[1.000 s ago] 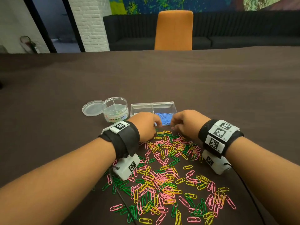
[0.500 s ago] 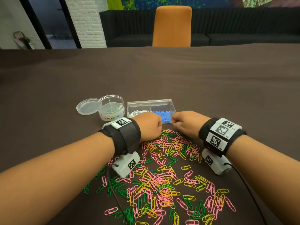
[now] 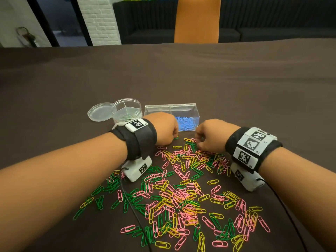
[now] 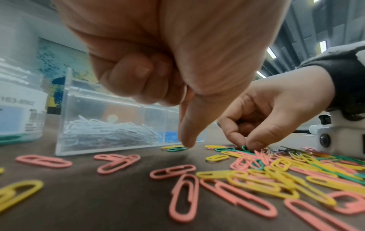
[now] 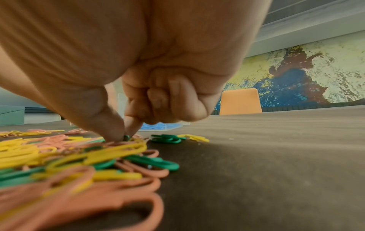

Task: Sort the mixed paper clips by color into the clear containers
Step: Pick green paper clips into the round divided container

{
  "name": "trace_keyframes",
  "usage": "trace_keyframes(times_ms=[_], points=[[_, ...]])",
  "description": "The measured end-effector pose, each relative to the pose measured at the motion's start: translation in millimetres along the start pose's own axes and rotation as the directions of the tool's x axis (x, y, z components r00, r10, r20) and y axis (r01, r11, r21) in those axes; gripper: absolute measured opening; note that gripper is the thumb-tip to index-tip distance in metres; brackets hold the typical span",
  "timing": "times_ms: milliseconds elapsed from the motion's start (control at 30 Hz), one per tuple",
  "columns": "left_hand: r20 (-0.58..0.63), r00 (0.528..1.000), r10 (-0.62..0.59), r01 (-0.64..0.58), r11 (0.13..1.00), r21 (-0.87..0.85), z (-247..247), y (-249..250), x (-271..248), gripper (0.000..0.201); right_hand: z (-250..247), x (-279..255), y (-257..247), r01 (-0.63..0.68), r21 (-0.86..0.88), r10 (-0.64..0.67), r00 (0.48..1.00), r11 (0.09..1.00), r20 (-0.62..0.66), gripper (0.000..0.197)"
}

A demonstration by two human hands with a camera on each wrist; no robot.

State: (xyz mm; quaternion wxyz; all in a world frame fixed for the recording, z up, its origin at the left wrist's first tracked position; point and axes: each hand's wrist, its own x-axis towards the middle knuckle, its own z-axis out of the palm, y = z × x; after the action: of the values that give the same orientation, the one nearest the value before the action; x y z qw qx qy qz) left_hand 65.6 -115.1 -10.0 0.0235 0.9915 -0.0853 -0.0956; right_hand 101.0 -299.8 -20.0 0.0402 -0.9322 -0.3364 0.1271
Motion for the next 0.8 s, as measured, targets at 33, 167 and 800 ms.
trace_keyframes(times_ms=[33, 167, 800], points=[[-0.018, 1.000, 0.004, -0.003, 0.999, 0.032, 0.9, -0.1, -0.3, 0.019, 0.8, 0.0, -0.8, 0.003, 0.000, -0.003, 1.000, 1.000, 0.017, 0.007], [-0.066, 0.997, 0.034, -0.030, 0.998, 0.059, 1.7, 3.0, -0.1, 0.012, 0.8, -0.9, -2.8, -0.025, 0.054, 0.023, 0.999, 0.998, 0.047, 0.005], [0.016, 1.000, 0.013, -0.014, 0.997, 0.077, 14.0, -10.7, -7.6, 0.009, 1.5, -0.3, -2.4, -0.021, 0.114, 0.020, 1.000, 0.993, 0.013, 0.009]])
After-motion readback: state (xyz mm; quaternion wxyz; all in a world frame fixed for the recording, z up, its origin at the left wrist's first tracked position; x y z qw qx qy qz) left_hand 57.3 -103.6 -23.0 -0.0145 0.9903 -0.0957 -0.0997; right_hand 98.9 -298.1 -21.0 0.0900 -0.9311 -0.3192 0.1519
